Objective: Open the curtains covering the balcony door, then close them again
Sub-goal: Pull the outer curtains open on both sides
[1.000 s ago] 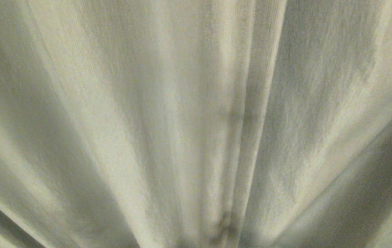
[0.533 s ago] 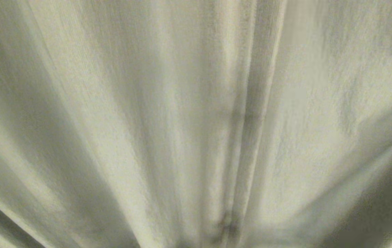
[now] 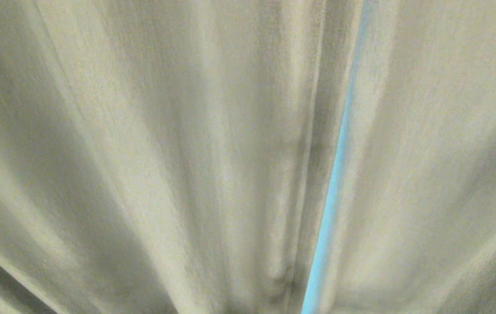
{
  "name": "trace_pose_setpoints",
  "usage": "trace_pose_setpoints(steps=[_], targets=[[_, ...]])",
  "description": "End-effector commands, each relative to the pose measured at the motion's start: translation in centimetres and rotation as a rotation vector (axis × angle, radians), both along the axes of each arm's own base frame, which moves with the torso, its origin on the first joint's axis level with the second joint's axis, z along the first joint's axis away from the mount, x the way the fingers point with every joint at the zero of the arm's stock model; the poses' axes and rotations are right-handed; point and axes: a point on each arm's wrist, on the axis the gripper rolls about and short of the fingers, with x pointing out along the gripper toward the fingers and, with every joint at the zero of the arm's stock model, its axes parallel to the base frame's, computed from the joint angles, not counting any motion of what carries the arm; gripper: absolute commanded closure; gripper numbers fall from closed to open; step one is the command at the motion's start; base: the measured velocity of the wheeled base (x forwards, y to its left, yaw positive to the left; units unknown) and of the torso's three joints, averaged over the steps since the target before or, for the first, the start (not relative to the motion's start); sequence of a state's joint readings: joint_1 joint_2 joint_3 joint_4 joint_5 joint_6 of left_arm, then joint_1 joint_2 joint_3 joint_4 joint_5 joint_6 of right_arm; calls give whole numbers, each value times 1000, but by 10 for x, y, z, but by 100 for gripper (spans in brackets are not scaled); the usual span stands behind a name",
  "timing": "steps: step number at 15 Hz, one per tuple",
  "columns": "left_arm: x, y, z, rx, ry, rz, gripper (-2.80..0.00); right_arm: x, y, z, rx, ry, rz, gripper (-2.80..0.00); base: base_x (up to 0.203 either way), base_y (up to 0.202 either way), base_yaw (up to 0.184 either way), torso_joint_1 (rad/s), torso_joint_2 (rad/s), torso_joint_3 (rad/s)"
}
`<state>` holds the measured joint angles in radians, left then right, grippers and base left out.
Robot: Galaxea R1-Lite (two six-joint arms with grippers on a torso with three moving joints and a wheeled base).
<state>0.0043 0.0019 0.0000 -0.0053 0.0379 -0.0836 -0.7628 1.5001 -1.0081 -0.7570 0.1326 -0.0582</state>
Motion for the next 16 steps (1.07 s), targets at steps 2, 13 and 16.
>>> trace_pose_setpoints(steps=[2,13,16], targets=[[0,0,0,-1,-1,1,0,5,-22,-5,13,13,-42,0,0,0,0,0,0,0],[0,0,0,-1,-1,1,0,0,-74,-14,36,21,-143,0,0,0,0,0,0,0],[0,0,0,-1,-1,1,0,-1,-81,-18,43,28,-158,0,0,0,0,0,0,0]])
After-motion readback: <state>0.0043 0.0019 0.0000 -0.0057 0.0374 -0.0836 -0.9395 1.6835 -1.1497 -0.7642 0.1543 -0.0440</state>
